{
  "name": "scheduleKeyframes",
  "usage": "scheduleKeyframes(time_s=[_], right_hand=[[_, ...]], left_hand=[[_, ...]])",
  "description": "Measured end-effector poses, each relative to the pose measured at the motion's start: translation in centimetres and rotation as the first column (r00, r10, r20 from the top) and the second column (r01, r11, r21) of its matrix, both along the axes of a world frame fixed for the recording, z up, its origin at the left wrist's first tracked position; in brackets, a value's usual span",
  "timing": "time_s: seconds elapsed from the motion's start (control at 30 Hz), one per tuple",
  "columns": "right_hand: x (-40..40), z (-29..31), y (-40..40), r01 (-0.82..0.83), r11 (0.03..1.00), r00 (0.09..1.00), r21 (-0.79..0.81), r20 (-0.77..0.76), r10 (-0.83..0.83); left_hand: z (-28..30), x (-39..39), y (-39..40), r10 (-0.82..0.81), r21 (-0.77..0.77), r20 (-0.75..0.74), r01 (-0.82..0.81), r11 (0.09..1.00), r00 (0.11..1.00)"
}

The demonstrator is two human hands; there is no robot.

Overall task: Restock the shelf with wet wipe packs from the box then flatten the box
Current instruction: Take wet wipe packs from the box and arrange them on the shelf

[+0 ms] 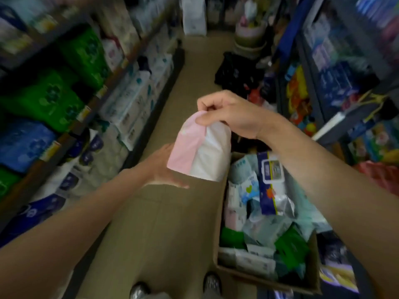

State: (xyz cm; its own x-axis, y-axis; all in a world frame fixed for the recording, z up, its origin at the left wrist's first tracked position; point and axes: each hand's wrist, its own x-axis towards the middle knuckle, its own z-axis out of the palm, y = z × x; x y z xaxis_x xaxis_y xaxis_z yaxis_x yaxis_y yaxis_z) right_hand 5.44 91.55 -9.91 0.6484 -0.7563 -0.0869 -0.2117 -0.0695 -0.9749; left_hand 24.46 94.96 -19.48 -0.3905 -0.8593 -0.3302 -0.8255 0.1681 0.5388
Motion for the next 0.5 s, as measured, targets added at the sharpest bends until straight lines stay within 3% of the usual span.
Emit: scheduleKeyframes(time_s=[0.1,0.3,0.37,0.43,0.5], right_hand=[[5.1,5.7,-0.3,-0.055,0.998,0.990,-0.014,0.126,0.056],[18.1,15.3,-0.8,-0.132,0.987,0.935,-0.096,0.319,0.156],[22.9,18.6,-0.4,-0.149,0.976,0.920,-0.161,0.339,0.196],[27.2,21.5,-0.1,-0.157,0.965,0.908,-0.210,0.353,0.225],[31.0,23.6,0.2,-0.123,0.956,0.906,-0.266,0.364,0.217]], left_hand=[[4.5,4.9,-0.1,0.039,-0.041,-0.251,-0.051,0.998,0.967],[15.7,18.4,2.1,-0.039,-0.370,-0.336,-0.094,0.924,0.941],[18.6,24.0,3.4,0.047,-0.526,-0.316,-0.216,0.823,0.948],[22.1,29.3,5.5,0.200,-0.652,-0.318,-0.367,0.664,0.927],[25.8,33.7,8.2,0.289,-0.764,-0.294,-0.406,0.502,0.911]])
